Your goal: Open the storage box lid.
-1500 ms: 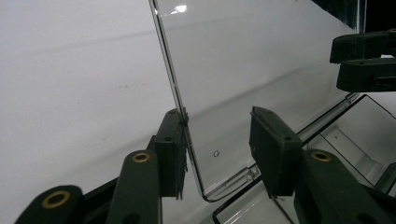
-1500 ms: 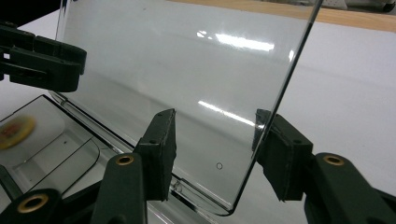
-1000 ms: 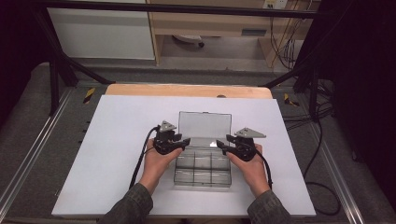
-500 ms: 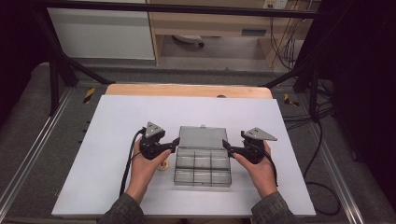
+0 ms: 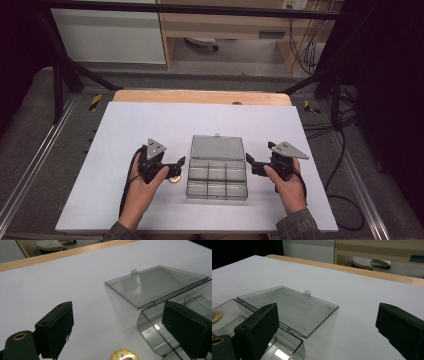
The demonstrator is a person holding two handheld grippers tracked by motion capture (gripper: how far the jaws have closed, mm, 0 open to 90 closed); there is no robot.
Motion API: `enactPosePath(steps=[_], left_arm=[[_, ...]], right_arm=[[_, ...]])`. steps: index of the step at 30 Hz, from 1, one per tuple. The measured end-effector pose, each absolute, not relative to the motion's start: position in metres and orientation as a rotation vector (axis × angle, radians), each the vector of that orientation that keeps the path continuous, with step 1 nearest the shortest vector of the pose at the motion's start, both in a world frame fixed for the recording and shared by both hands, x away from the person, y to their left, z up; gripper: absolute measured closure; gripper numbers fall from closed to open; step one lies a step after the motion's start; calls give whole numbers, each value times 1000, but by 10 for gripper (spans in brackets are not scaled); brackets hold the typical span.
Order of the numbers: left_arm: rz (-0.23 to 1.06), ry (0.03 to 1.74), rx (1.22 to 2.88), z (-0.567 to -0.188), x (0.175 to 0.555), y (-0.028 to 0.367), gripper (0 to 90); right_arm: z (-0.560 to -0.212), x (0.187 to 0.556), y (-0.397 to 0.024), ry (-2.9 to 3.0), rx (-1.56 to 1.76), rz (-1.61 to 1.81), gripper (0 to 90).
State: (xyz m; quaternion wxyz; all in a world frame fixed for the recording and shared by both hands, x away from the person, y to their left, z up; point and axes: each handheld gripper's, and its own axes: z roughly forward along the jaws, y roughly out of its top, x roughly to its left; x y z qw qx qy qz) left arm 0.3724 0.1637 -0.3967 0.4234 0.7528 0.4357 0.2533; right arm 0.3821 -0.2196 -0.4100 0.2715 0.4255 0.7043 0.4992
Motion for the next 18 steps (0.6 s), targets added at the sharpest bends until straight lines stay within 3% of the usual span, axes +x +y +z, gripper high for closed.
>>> enactPosePath(steps=[18], left_arm=[[696,1083,1943,-382,367,179,80]], right_arm=[[-423,356,-247,1963,1182,1235,50]])
